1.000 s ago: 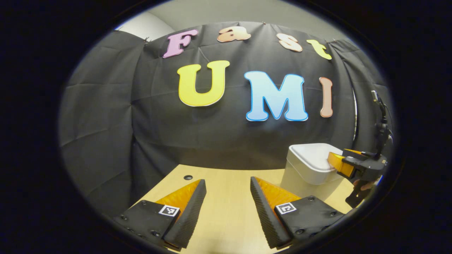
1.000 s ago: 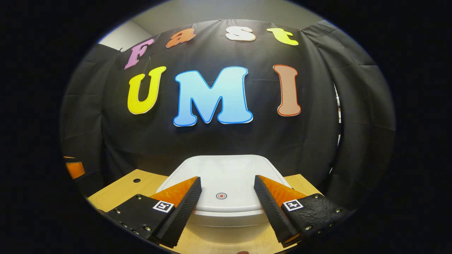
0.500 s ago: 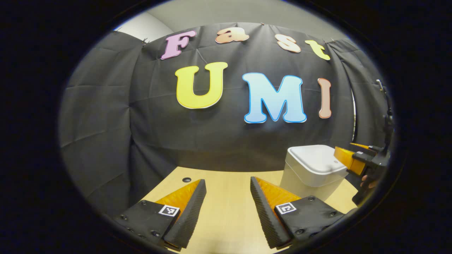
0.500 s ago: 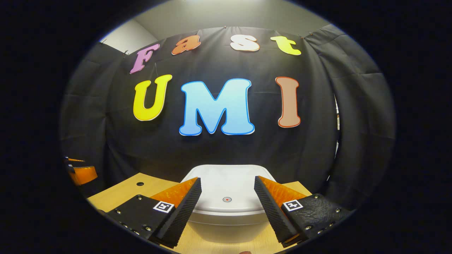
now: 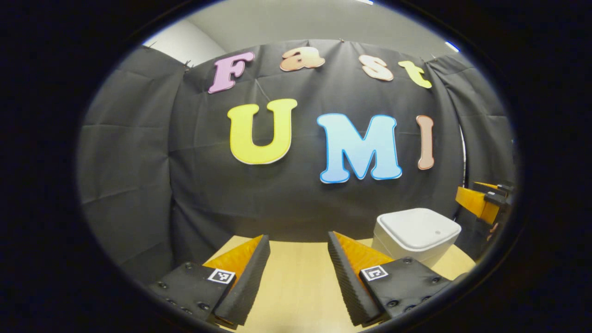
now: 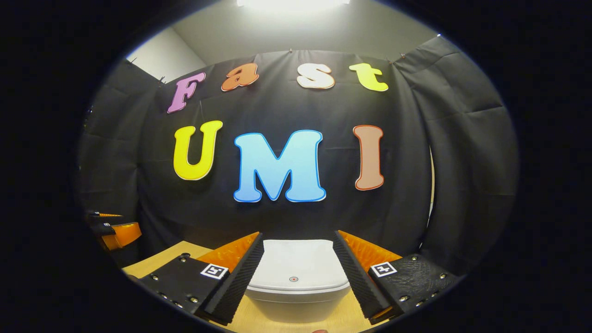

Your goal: Press the lid of the desktop garbage bin to open it, pick up the crumpled paper on the desktop and throw it into the bin, then pick up the pop can on the desktop and drop it into the bin, and finally close the garbage bin lid.

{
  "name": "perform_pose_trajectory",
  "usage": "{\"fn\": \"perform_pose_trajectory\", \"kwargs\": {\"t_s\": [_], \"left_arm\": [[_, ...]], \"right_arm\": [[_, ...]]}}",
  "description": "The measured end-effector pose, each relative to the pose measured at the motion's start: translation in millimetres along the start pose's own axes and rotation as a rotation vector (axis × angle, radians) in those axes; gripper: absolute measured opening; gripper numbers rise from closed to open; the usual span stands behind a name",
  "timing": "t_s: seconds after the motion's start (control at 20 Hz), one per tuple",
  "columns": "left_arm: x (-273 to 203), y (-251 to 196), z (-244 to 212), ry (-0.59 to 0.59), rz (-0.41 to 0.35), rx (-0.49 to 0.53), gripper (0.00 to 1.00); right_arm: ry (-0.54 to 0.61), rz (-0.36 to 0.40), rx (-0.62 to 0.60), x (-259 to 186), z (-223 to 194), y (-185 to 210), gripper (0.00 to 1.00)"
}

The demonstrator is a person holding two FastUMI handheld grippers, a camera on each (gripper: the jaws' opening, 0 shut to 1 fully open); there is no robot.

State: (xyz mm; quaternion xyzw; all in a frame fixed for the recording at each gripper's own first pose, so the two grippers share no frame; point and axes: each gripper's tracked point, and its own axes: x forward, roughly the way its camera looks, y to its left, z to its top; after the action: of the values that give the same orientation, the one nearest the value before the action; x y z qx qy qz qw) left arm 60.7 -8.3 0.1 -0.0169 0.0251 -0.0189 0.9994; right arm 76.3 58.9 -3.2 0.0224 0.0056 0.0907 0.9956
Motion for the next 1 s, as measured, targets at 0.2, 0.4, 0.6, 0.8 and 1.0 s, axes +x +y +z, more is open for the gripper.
{"fn": "perform_pose_trajectory", "kwargs": {"t_s": [0.2, 0.4, 0.6, 0.8, 1.0], "left_arm": [[-10, -8, 16, -0.027, -0.004, 0.019, 0.87], [-24, -21, 27, -0.045, -0.02, 0.013, 0.87], [-33, -37, 27, -0.055, -0.029, 0.029, 0.87], [-38, -46, 27, -0.06, -0.04, 0.028, 0.87], [-45, -50, 25, -0.059, -0.041, 0.022, 0.87]], "right_arm": [[0.012, 0.023, -0.002, -2, -8, 3, 0.96], [0.014, 0.04, -0.003, -8, -6, 7, 0.96], [0.015, 0.065, -0.013, -20, -12, 16, 0.96], [0.042, 0.1, -0.018, -31, -21, 25, 0.96], [0.04, 0.106, -0.018, -38, -20, 27, 0.96]]}}
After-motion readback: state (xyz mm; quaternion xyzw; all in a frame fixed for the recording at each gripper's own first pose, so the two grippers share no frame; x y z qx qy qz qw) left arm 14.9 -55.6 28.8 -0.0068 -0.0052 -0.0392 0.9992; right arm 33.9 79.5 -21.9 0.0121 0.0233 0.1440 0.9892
